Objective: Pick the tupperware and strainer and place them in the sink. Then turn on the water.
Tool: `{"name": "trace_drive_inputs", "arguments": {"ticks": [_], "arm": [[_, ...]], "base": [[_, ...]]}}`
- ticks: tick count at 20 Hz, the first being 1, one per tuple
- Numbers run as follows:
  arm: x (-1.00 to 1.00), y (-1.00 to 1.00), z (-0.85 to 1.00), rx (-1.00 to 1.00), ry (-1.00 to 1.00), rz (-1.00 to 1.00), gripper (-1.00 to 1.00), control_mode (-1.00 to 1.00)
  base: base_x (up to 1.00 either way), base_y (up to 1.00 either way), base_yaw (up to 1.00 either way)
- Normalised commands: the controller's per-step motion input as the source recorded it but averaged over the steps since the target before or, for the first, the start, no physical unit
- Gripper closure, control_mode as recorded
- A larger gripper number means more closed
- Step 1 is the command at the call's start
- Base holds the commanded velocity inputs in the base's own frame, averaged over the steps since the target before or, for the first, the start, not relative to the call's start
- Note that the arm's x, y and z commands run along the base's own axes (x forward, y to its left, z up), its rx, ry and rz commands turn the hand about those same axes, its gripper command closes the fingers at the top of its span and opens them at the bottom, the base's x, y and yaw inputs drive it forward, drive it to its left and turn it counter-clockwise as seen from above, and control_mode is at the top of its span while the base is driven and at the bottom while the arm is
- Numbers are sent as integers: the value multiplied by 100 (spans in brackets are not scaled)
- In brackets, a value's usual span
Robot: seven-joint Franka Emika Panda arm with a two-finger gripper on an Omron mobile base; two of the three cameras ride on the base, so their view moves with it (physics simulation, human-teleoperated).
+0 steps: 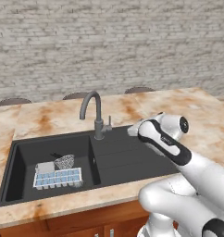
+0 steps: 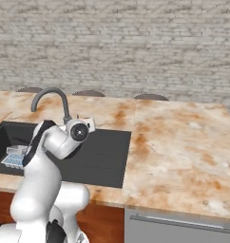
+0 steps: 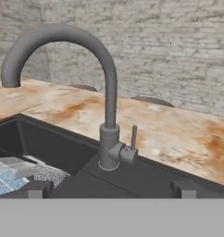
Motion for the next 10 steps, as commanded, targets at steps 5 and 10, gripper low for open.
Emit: {"name": "trace_drive_inputs", "arguments": {"ticks": [5,10], "arm": [[50,0,0,16,-15,5,-100,-100],[10,0,0,9,-9,10,-100,-100]], "base": [[0,0,0],[0,0,0]]}}
